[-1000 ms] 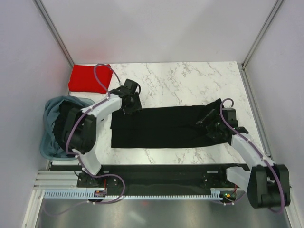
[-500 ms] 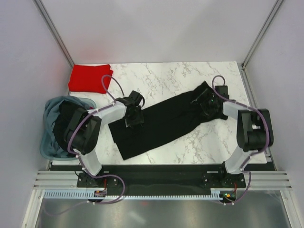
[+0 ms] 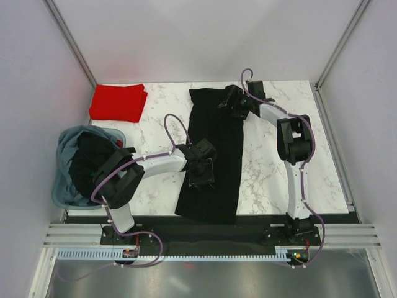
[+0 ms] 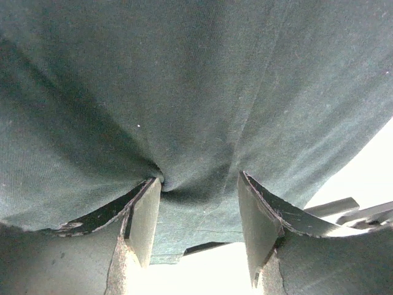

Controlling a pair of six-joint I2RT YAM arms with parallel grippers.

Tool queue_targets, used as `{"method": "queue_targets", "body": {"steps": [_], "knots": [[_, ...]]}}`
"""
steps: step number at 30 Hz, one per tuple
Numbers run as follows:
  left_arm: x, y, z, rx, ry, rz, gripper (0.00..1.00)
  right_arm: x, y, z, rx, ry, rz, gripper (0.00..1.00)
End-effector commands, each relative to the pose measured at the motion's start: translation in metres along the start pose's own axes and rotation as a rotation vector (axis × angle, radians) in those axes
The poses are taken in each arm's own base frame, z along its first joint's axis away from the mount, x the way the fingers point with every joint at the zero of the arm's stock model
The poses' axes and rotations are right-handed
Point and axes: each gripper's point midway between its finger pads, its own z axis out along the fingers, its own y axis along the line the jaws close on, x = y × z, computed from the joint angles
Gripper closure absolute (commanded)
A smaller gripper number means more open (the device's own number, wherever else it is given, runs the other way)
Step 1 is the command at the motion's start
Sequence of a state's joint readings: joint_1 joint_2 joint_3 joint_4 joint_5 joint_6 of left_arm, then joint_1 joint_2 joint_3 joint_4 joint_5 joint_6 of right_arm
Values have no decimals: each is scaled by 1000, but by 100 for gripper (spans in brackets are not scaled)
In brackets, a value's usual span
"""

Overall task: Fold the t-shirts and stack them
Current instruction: Fold the tshirt

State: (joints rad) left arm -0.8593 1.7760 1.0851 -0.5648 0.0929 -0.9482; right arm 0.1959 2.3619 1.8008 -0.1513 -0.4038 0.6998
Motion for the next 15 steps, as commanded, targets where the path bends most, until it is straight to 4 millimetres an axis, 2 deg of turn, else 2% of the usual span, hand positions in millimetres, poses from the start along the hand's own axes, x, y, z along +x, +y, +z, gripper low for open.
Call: {"method": "queue_targets", "body": {"steps": [1,3,5,7,8,9,10,12,13,14,15], "knots": [[-6,-10,10,10,5,-33,39,38,-53,17,138,126,21,6],[-6,-16,8,27,11,-32,39,38,-43,21,96,141,6,4],[-10,-25,0,55,-1,-33,39,32,-20,21,30,145,-24,2],[-18,-37,-20,91,-50,-23,40,22,4,17,-23,127,-90,2],[-22,-34,-29,65,-85,-13,40,17,24,9,-49,113,-133,2],[-27,-38,-45,81,-124,1,40,10,35,2,-61,88,-198,2],[-32,-41,-58,81,-158,8,40,-2,56,-15,-76,50,-240,2],[-38,-30,-76,35,-209,30,40,-17,76,-35,-69,-8,-304,2],[-42,-32,-94,58,-246,38,40,-25,82,-46,-59,-35,-319,2],[-47,-27,-102,40,-284,49,40,-36,99,-74,-46,-79,-336,2],[-45,-21,-111,26,-296,54,39,-38,93,-85,10,-104,-336,2]]}}
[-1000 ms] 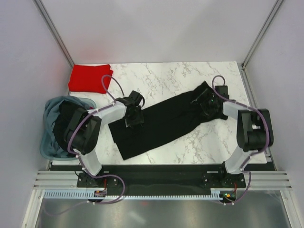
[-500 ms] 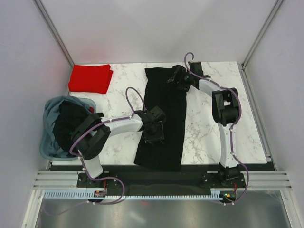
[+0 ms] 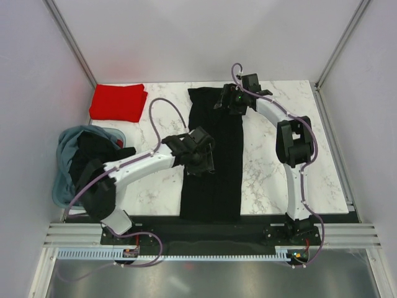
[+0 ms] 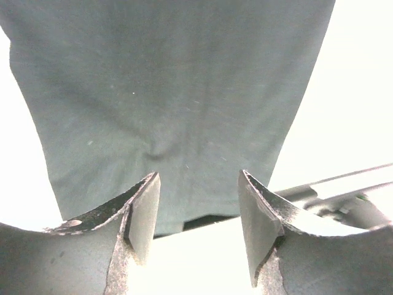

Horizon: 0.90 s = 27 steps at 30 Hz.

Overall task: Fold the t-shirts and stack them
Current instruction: Fold the tshirt

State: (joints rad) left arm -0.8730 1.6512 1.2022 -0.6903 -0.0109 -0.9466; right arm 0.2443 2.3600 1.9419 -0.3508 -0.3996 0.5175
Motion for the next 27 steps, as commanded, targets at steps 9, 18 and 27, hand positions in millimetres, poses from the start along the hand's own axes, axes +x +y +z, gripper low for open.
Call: {"method": "queue_targets", "body": {"steps": [9,18,27], "knots": [[-2,59,-80,-42,-204,-6,36,86,33,-199,209,-92,-60,2],[42,99,-62,-57,-126,-57,37,295,14,-258,251,101,42,8],[66,102,-38,14,-59,-86,37,384,4,-252,160,239,64,32]]}}
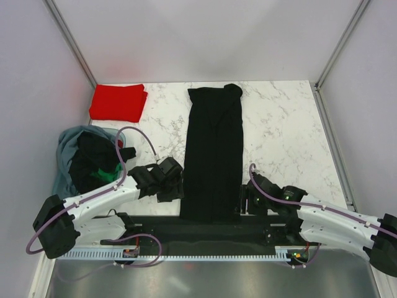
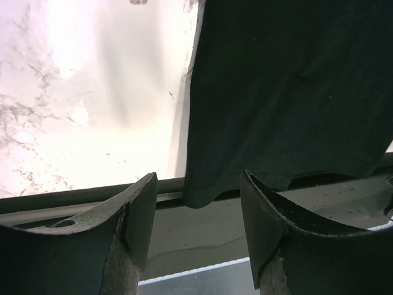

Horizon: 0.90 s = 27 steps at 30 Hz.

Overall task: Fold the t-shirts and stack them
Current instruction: Fold the tshirt

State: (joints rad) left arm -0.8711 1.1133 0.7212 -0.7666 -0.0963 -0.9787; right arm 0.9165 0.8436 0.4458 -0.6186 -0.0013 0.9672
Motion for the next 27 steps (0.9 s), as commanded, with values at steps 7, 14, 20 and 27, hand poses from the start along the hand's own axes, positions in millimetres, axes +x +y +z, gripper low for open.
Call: {"method": "queue_targets", "body": {"steps": [7,14,20,27], "knots": [[16,-4,16,86,31,-75,37,18,14,20,-57,4,76,36],[33,-5,23,151,79,-115,40,25,4,29,-40,-2,80,48],[44,0,29,158,109,-132,42,24,0,30,-32,-14,77,70],[53,2,36,177,123,-154,49,24,-2,32,-19,-16,64,81]]}}
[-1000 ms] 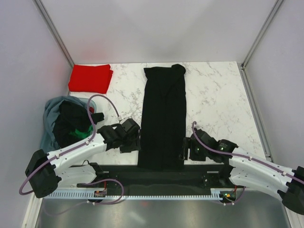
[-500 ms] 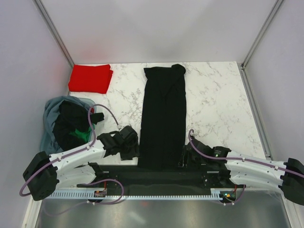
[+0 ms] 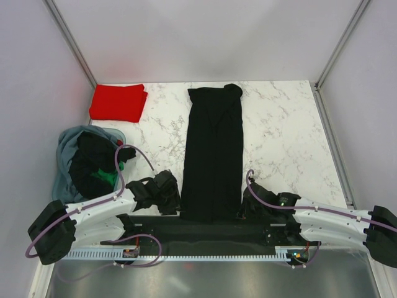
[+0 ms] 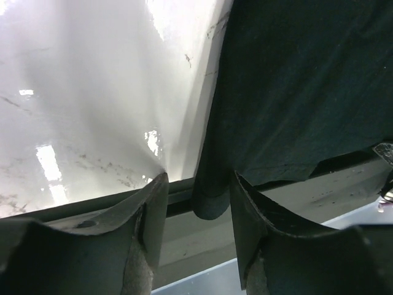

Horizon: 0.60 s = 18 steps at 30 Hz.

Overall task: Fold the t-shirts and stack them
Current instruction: Fold the tshirt

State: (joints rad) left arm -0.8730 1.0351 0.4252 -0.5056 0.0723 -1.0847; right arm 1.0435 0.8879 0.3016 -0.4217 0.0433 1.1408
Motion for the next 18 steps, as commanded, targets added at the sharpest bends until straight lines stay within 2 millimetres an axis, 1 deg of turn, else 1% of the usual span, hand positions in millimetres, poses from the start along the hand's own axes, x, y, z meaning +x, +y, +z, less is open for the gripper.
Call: {"method": "queue_targets", "body": {"steps": [1,2,3,4,7,10,11,13,14,15,16,17,18], "knots": [[1,-12,2,59,-3,-56,54,-6,1,3,3,-33,-4,82],[1,-14,2,68,-5,-58,60,-6,1,3,3,-33,-5,83],[1,-14,2,73,-8,-62,60,-6,1,3,4,-34,-5,84],[0,-16,2,79,-14,-67,61,-6,0,3,5,-34,-9,88],[-2,-17,2,83,-25,-76,69,-6,-2,4,10,-35,-7,100],[-4,-19,2,91,-36,-81,86,-5,-3,4,9,-35,-6,100],[-4,-19,2,92,-36,-80,98,-6,-2,3,5,-37,-5,100],[-5,-26,-2,118,-39,-71,98,-6,0,-2,2,-35,-2,100],[-4,-28,-5,126,-38,-68,98,-10,8,-7,-14,-43,-2,100],[-6,-36,-12,144,-45,-63,98,-15,15,-15,-38,-60,1,100],[-9,-39,-17,150,-59,-66,98,-17,10,-21,-6,-70,-3,100],[-13,-44,-25,167,-76,-64,98,-29,25,-35,-37,-111,0,100],[-18,-51,-36,168,-90,-60,98,-34,25,-45,-27,-128,-3,100]]}}
